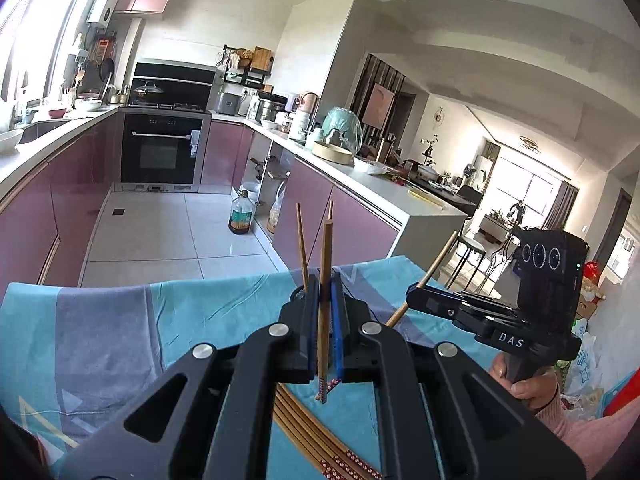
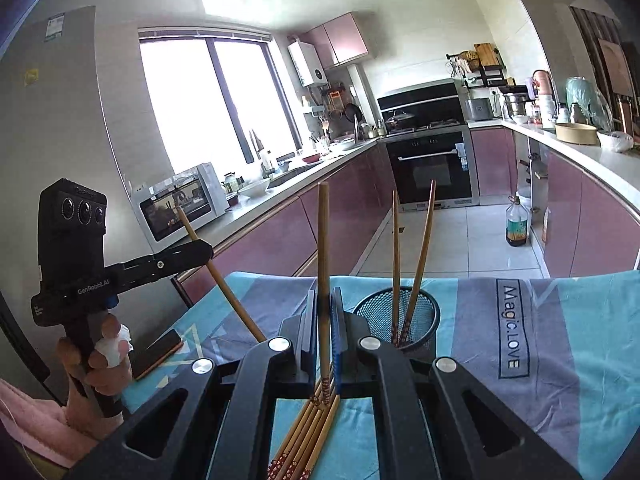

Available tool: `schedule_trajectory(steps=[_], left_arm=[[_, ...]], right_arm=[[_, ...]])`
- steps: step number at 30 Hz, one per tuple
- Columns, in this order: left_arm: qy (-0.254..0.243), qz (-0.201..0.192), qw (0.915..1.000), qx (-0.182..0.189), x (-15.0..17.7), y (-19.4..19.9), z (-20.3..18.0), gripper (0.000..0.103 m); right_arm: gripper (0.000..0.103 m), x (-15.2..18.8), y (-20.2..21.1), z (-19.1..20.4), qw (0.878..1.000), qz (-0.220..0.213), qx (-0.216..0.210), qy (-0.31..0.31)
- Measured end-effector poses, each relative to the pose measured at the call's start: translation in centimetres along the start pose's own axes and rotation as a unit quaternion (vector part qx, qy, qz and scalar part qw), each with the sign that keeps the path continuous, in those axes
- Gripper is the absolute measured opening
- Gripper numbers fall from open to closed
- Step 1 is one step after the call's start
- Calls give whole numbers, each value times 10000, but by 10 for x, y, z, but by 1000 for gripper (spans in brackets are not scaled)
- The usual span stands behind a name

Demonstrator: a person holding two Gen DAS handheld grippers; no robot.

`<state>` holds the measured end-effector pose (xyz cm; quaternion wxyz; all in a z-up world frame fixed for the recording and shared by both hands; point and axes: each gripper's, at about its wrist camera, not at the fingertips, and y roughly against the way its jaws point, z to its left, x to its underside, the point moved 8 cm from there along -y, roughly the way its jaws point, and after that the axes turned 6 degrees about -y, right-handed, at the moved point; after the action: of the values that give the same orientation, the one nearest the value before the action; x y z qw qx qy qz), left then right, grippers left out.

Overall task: Organize utensils
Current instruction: 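Lift the two chopsticks upright with both tools and carry them over the cup, then drop the chopsticks into the mesh cup and open both tools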

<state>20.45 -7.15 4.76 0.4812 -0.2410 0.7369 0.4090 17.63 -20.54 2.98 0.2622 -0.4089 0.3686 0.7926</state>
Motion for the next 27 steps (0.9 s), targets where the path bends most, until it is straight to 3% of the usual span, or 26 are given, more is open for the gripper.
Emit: schedule_trajectory(steps=[13, 19, 27], left_arm=[[-188, -265, 9995, 27, -62, -22, -12, 6], [-411, -377, 9984, -125, -88, -33, -18, 6], [-539, -107, 9981, -294, -86, -69, -14, 6]], right_arm=[[5, -61, 11, -8, 9976, -511, 284, 376], [5, -83, 15, -16, 9948, -732, 492, 501], [5, -75, -12, -36, 9962, -396, 663, 406]])
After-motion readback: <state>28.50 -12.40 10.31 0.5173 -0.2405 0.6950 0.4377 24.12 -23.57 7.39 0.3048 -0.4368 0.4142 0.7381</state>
